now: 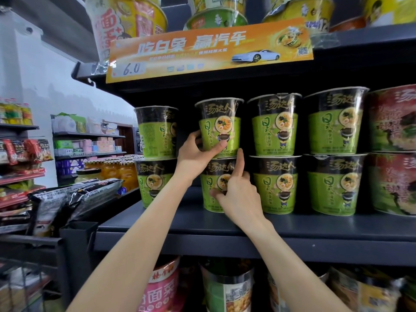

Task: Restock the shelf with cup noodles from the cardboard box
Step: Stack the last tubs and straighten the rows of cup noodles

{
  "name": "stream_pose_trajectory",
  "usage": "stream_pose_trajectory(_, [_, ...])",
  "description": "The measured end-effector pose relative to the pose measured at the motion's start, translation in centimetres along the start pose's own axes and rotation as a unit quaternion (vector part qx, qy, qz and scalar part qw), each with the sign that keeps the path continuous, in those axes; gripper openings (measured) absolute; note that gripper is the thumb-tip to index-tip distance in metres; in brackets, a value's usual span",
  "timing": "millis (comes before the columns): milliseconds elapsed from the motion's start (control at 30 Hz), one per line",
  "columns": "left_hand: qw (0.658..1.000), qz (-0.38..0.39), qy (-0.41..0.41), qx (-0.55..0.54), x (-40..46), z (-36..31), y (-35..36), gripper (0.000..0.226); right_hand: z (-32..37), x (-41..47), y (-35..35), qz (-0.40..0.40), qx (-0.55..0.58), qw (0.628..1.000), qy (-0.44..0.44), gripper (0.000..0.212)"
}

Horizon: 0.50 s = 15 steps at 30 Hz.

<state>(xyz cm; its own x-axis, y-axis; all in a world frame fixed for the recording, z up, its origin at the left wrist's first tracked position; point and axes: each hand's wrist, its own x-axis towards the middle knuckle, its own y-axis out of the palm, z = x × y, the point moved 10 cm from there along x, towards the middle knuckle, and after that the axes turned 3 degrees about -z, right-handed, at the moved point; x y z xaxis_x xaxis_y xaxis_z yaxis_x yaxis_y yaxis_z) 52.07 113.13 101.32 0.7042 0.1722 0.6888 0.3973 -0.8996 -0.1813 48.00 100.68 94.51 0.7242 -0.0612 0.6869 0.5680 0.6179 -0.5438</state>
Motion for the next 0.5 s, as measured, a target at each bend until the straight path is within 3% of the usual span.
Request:
stream_pose_trajectory(267, [1.0,0.012,0.016,0.02,-1.1,-0.1,-0.1,0.075,0.0,-0.6,-0.5,0.013,0.031,0.999,0.012,0.11])
stream_pose_trajectory(367, [0.988,-0.065,0.135,0.025,-3.6,-2.1,-3.9,0.051,1.5,-2.1,-2.1,-0.011,-0.011,0.999,-0.046,0.087])
stream_pose_trajectory(433, [0.957,-0.156,0.235,0.065,-6.0,-3.3,-7.9,0.033,4.1,-3.2,-3.1,-0.035,0.0,0.992,-0.117,0.067])
stream_pose_trajectory(500, [0.936,-0.224,0.258,0.082,-7.2,-2.4,-11.7,0.031,7.3,-3.6,-2.4,-0.02,0.054,0.981,-0.183,0.056])
